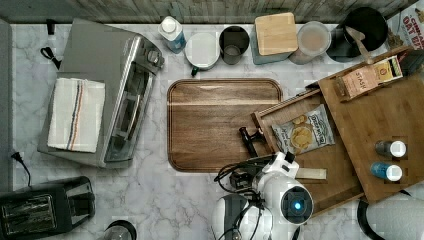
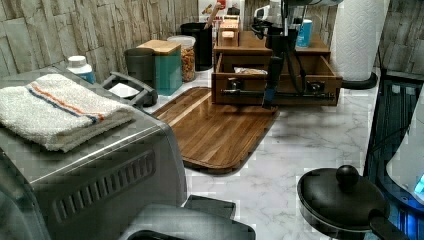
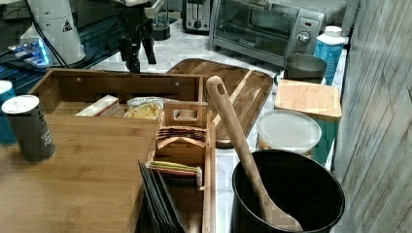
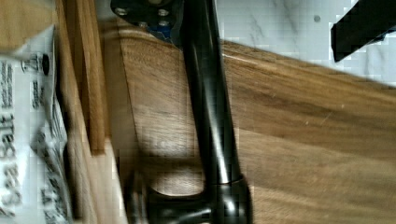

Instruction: Open the drawer.

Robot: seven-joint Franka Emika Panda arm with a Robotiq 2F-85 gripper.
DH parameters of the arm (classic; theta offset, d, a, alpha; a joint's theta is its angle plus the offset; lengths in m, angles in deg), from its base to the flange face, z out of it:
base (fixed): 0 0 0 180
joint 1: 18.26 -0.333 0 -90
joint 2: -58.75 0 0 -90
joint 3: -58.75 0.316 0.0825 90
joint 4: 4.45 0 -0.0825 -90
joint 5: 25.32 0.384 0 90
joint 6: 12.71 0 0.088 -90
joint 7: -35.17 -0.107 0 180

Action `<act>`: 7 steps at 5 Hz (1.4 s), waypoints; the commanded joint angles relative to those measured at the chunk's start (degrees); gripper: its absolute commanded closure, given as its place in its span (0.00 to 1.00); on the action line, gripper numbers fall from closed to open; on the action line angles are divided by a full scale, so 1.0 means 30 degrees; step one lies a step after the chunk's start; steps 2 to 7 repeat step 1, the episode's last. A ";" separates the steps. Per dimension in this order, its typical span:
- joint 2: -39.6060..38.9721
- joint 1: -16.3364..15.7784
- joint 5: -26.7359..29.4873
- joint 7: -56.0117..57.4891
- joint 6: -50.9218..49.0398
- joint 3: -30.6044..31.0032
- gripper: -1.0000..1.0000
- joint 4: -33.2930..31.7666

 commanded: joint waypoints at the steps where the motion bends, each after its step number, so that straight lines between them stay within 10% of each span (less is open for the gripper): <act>1: 0.2390 -0.4080 0.1303 -0.2156 0.0775 0.3680 0.00 -0.4123; 7: 0.2390 -0.4080 0.1303 -0.2156 0.0775 0.3680 0.00 -0.4123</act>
